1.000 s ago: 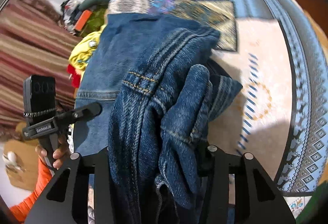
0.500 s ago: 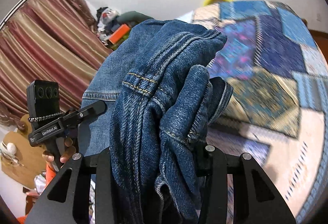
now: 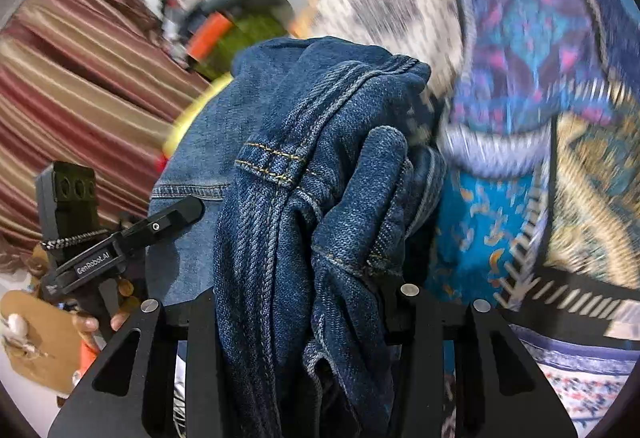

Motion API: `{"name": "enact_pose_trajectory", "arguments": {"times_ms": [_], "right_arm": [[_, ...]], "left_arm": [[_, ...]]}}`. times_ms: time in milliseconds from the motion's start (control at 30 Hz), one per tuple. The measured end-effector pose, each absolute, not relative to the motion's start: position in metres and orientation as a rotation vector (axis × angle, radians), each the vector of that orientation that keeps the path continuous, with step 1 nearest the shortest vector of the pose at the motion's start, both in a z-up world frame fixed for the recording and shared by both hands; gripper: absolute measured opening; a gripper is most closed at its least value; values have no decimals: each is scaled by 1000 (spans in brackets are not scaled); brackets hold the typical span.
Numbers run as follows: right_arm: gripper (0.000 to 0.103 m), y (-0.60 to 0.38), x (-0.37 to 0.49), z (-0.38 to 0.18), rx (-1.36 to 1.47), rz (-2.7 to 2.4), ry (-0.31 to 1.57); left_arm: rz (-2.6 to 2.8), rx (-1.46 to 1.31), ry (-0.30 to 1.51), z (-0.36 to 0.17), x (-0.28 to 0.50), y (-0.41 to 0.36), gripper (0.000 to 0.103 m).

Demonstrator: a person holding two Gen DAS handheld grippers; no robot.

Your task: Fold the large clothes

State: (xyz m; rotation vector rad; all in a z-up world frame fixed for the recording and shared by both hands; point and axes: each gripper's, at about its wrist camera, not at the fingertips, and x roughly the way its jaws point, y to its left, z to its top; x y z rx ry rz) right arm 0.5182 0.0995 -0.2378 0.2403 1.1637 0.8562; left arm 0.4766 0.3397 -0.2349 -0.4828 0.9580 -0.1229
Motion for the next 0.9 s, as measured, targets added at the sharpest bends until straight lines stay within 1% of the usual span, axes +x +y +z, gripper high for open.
{"name": "enact_pose_trajectory", "arguments": {"times_ms": [33,67,133,267,300,367,400,467,567,700,833,900], "right_arm": [[38,103,520,-255,214,832,1199],[39,105,522,-262,200,822,1210],[43,101,523,-272,188,823,1206],[46,86,520,-268,192,820,1222],[46,82,515,-264,170,817,1205],[50,76,500,-256,141,800,1166],[51,72,494,-253,134,783,1153],[52,66,485,-252,133,768,1146],[56,52,471,-251,138,734,1158],[56,48,453,-242,60,690,1135],[56,42,422,-213,-20,692,1057],[56,36,408,-192,-9,712,1005]], "left_arm": [[-104,-473,984,-251,479,341,48],[-99,-457,979,-257,478,340,57],[-77,-426,943,-260,472,337,68],[-32,-369,944,-254,463,328,68],[-18,-346,940,-249,458,324,68],[3,-284,930,-242,445,314,68],[3,-263,927,-240,439,309,69],[14,-229,941,-240,428,304,77],[53,-167,952,-241,405,295,79],[95,-187,972,-237,378,292,78],[121,-219,928,-210,353,286,78],[133,-215,860,-182,335,279,78]]}}
